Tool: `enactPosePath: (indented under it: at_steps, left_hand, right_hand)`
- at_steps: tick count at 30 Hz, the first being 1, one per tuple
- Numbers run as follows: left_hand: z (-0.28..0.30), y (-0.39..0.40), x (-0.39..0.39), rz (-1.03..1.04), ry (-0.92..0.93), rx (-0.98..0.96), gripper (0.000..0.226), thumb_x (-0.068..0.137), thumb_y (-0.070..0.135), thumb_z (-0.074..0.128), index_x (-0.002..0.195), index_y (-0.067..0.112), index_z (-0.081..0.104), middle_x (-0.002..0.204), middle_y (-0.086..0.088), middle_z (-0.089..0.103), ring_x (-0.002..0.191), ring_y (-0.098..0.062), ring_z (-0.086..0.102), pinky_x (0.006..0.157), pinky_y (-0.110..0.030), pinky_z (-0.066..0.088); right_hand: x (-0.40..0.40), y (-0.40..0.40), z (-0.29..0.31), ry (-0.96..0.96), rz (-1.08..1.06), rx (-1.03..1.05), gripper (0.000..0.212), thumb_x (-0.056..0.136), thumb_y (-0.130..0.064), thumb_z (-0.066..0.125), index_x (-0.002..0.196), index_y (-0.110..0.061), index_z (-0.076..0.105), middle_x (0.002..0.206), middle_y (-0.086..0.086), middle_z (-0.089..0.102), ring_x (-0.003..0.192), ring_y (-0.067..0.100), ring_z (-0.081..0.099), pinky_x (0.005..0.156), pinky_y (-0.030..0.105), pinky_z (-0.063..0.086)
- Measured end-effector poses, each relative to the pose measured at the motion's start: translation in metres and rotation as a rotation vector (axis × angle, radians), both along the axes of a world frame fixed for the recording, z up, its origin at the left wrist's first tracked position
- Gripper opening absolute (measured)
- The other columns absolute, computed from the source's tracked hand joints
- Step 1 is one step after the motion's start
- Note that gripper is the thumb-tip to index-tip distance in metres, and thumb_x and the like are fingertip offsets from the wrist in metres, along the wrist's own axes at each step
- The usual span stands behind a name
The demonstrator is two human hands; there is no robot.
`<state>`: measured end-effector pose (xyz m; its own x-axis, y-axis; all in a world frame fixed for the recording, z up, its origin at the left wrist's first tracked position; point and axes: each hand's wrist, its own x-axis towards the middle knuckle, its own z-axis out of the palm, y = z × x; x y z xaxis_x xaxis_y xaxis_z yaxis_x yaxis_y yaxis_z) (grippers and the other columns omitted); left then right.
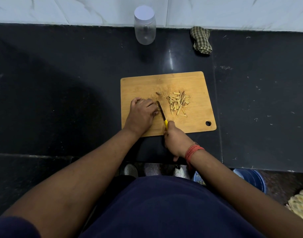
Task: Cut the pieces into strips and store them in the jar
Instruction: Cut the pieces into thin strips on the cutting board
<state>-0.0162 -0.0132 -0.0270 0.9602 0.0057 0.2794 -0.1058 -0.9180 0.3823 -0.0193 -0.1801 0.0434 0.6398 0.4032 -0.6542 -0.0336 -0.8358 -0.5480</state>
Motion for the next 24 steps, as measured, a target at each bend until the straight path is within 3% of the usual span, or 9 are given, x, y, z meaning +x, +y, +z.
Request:
enactPosePath:
  at_steps: [3,6,10,14,17,20,24]
  left_hand:
    - [0.000,-0.001,0.000,0.004,-0.005,0.015,0.005,0.090,0.017,0.068,0.093,0.017,0.072,0.102,0.000,0.068,0.097,-0.022,0.063,0.105,-0.048,0.036]
    - [0.000,-0.006,0.000,0.037,-0.007,0.053,0.006,0.090,0.015,0.066,0.093,0.018,0.071,0.101,0.001,0.067,0.095,-0.023,0.062,0.100,-0.047,0.039]
    - [0.001,-0.010,0.000,0.079,0.002,0.076,0.009,0.092,0.017,0.062,0.096,0.019,0.070,0.104,0.002,0.067,0.096,-0.022,0.061,0.098,-0.045,0.041]
    - [0.003,-0.011,-0.002,0.091,0.012,0.080,0.009,0.093,0.020,0.061,0.097,0.019,0.069,0.105,0.002,0.067,0.097,-0.022,0.061,0.097,-0.044,0.041]
    - [0.005,-0.011,-0.003,0.079,0.019,0.075,0.009,0.094,0.022,0.062,0.099,0.020,0.069,0.107,0.004,0.067,0.098,-0.020,0.061,0.099,-0.043,0.040]
    - [0.004,-0.008,-0.004,0.072,0.027,0.060,0.009,0.094,0.020,0.063,0.100,0.019,0.070,0.109,0.003,0.067,0.100,-0.021,0.061,0.101,-0.044,0.039]
    - [0.006,-0.008,-0.005,0.084,0.056,0.060,0.014,0.096,0.020,0.060,0.104,0.020,0.071,0.112,0.003,0.068,0.105,-0.020,0.061,0.105,-0.043,0.036]
  right_hand:
    - [0.000,0.000,-0.001,-0.020,0.028,-0.032,0.038,0.097,-0.001,0.043,0.132,-0.008,0.028,0.091,0.016,0.058,0.070,0.034,0.061,0.056,0.055,0.057]
    - [-0.003,-0.003,-0.004,-0.023,0.048,-0.020,0.027,0.097,0.000,0.044,0.119,-0.010,0.031,0.092,0.015,0.060,0.068,0.030,0.062,0.051,0.045,0.057]
    - [-0.011,-0.013,-0.010,-0.070,0.055,-0.078,0.030,0.101,-0.008,0.034,0.130,-0.001,0.035,0.109,0.020,0.058,0.085,0.030,0.056,0.073,0.034,0.046]
    - [-0.021,-0.028,-0.010,-0.042,0.119,-0.090,0.049,0.095,0.002,0.039,0.140,-0.004,0.022,0.074,0.006,0.049,0.058,0.018,0.048,0.044,0.027,0.036]
    - [-0.027,-0.040,-0.007,-0.110,0.155,-0.128,0.045,0.096,0.002,0.038,0.138,-0.002,0.026,0.065,0.001,0.044,0.051,0.012,0.041,0.036,0.018,0.023]
    - [-0.023,-0.046,0.003,-0.116,0.016,-0.046,0.024,0.099,-0.002,0.035,0.122,-0.007,0.035,0.072,0.005,0.046,0.053,0.017,0.047,0.035,0.020,0.028]
    - [-0.010,-0.041,0.012,-0.028,-0.116,0.028,0.021,0.101,-0.010,0.033,0.121,-0.013,0.035,0.094,0.016,0.052,0.062,0.034,0.062,0.035,0.033,0.049]
